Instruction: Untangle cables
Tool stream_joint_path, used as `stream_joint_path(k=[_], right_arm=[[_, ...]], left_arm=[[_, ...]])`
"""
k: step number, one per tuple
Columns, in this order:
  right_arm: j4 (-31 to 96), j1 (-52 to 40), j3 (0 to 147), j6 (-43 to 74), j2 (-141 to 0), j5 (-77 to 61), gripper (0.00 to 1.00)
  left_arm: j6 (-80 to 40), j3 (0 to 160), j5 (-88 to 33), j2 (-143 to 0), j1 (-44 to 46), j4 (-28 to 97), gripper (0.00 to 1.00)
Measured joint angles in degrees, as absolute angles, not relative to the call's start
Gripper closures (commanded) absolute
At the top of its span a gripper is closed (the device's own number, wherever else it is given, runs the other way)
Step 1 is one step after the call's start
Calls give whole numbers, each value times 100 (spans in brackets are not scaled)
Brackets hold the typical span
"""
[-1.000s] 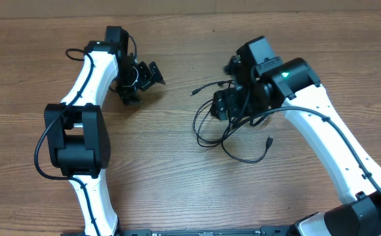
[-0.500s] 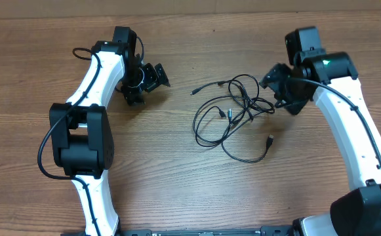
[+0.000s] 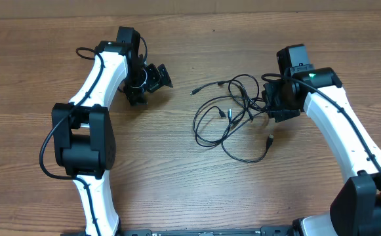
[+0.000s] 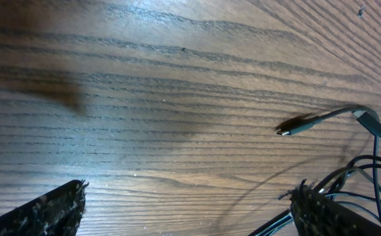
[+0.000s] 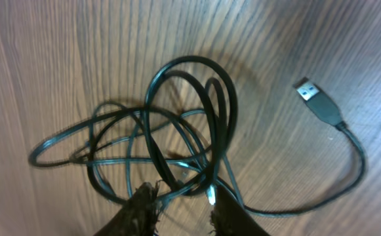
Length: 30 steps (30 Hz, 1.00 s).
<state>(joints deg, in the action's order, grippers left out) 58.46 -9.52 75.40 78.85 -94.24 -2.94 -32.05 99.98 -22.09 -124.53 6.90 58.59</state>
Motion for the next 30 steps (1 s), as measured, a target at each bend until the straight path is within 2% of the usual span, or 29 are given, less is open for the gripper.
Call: stream_joint_path(k=[9, 14, 30], right_arm=[[5688, -952, 7461, 7990, -9424, -294, 75], [5972, -952, 7461, 7996, -9424, -294, 70], [5802, -952, 7461, 8016, -9480, -213, 72]], left_arm=[[-3205, 9998, -2209, -12453, 690, 5863, 0], [-3205, 9998, -2156, -12453, 690, 5867, 0], [-3205, 9998, -2078, -12453, 690, 5865, 0]])
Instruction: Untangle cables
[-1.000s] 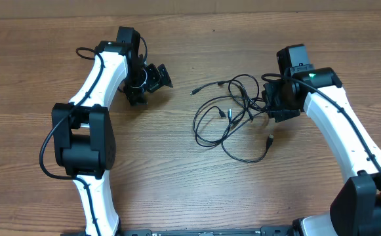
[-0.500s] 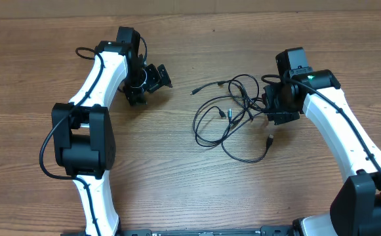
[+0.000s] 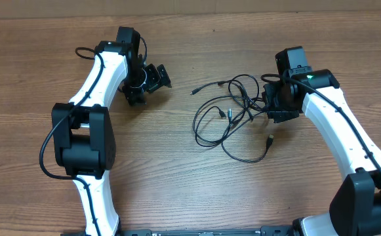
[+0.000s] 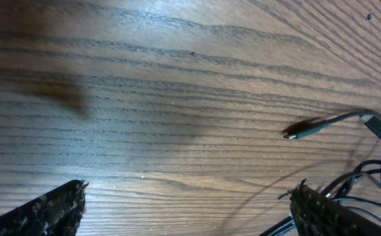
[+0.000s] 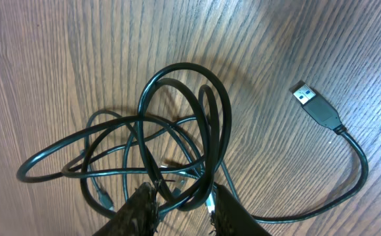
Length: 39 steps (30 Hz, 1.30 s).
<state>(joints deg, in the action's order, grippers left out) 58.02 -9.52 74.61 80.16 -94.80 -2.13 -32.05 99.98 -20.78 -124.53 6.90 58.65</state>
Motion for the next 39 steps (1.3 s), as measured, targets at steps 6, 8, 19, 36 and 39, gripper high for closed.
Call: stream_joint_path(k=[6, 8, 19, 36, 39], right_arm=[[5784, -952, 7461, 8016, -9555, -213, 73], [5756, -952, 7461, 8020, -9642, -215, 76], [5221, -950, 7454, 8034, -9896, -145, 82], [5371, -786, 7470, 6919, -9765, -499, 96], [5384, -786, 7474, 6589, -9749, -701, 96]], left_arm=[[-3205, 9998, -2078, -12453, 690, 5865, 0], [-3208, 9998, -2075, -12453, 690, 5865, 1], [-3205, 9998, -2075, -12453, 690, 5865, 0], [-3208, 9998, -2075, -12453, 690, 5865, 1], [-3208, 9998, -2075, -12453, 690, 5865, 1]])
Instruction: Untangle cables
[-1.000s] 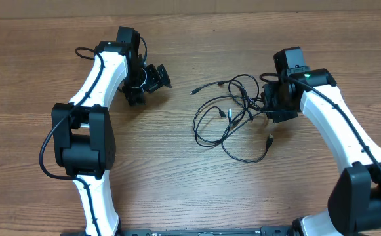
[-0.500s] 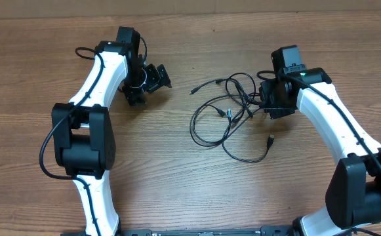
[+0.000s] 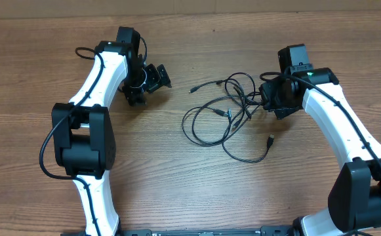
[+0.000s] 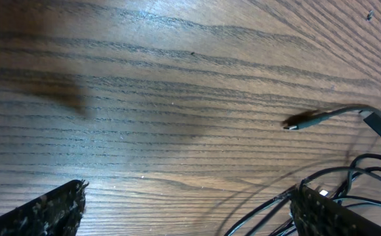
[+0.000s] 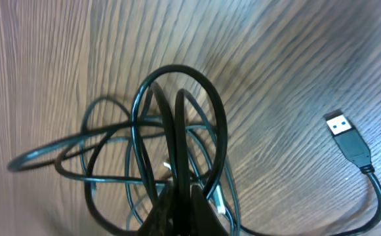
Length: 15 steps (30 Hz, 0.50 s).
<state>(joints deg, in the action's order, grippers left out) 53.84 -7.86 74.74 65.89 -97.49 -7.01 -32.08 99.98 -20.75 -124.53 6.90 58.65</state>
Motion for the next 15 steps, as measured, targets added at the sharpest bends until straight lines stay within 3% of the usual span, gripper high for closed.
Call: stream_joint_path(k=[4, 15], right_arm=[[5564, -786, 7481, 6222, -9749, -821, 91], [5649, -786, 7500, 5907, -9749, -727, 90]], left_arm=[[-3208, 9998, -2075, -12453, 690, 5865, 0], [-3205, 9998, -2075, -12453, 690, 5865, 0]])
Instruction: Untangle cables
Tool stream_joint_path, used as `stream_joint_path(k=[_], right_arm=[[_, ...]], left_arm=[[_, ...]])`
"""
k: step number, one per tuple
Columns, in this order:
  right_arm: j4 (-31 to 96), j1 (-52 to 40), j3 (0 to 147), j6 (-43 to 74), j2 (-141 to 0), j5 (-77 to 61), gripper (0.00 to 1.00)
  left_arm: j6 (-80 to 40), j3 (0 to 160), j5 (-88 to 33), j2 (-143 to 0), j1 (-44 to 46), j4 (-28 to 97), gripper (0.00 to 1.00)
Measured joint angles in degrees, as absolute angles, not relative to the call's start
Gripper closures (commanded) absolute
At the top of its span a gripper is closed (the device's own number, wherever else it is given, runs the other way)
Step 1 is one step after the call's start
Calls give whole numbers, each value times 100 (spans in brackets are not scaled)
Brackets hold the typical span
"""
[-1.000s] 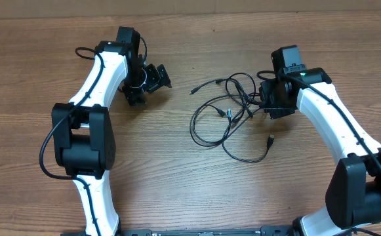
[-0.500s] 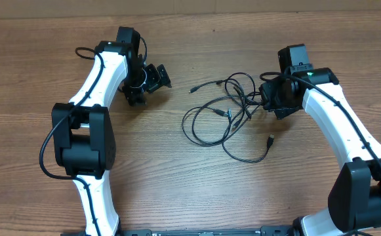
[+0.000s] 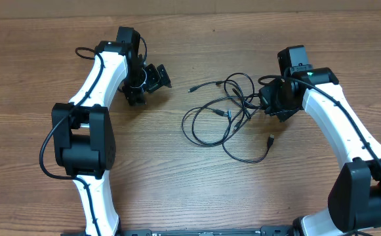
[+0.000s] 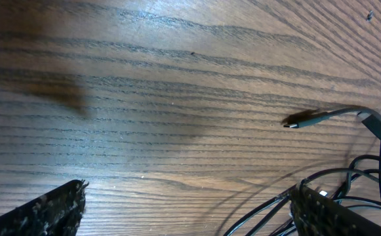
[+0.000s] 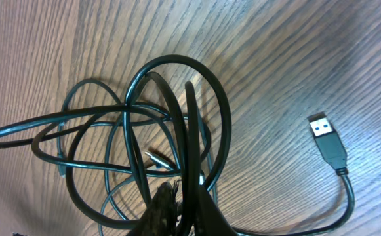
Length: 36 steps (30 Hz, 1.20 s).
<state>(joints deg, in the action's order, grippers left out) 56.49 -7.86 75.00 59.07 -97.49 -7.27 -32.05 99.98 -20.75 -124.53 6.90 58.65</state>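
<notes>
A tangle of thin black cables (image 3: 226,115) lies in the middle of the wooden table, loops crossing over each other. My right gripper (image 3: 267,103) sits at the tangle's right edge, shut on a thick cable loop (image 5: 189,131) that rises between its fingers (image 5: 177,213). A USB-A plug (image 5: 324,136) lies loose to the right; its end also shows in the overhead view as the plug (image 3: 270,139). My left gripper (image 3: 156,77) stands open well left of the tangle, with nothing between its fingers (image 4: 52,210). A small connector (image 4: 301,122) lies on the wood ahead of it.
The brown wooden table (image 3: 177,177) stretches on all sides of the cables. The left arm's own black lead (image 3: 85,51) loops beside its upper link.
The right gripper has lifted and turned slightly with the cable loop, so the USB plug appears further left and lower in its view. The left arm has not moved.
First the right gripper stood open around the cable loops at the tangle's right edge. A second later it was still open there. Then it was shut on a loop and the tangle had spread leftward. Now it holds the loop slightly higher. The left gripper stayed open throughout.
</notes>
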Motion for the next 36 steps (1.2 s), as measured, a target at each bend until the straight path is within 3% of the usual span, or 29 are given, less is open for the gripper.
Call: stream_joint_path(k=[4, 8, 21, 36], right_arm=[[5876, -777, 7706, 5865, -9749, -696, 89], [6003, -749, 8025, 5833, -9743, -593, 95], [6543, -725, 8079, 5833, -9730, -528, 81], [6171, -829, 8079, 5826, -9848, -849, 81]], left_arm=[[-3208, 9998, -2075, -12453, 690, 5865, 1], [-3205, 9998, -2075, -12453, 690, 5865, 0], [-3205, 9998, -2075, -12453, 690, 5865, 0], [-3205, 9998, -2075, -12453, 690, 5841, 0]])
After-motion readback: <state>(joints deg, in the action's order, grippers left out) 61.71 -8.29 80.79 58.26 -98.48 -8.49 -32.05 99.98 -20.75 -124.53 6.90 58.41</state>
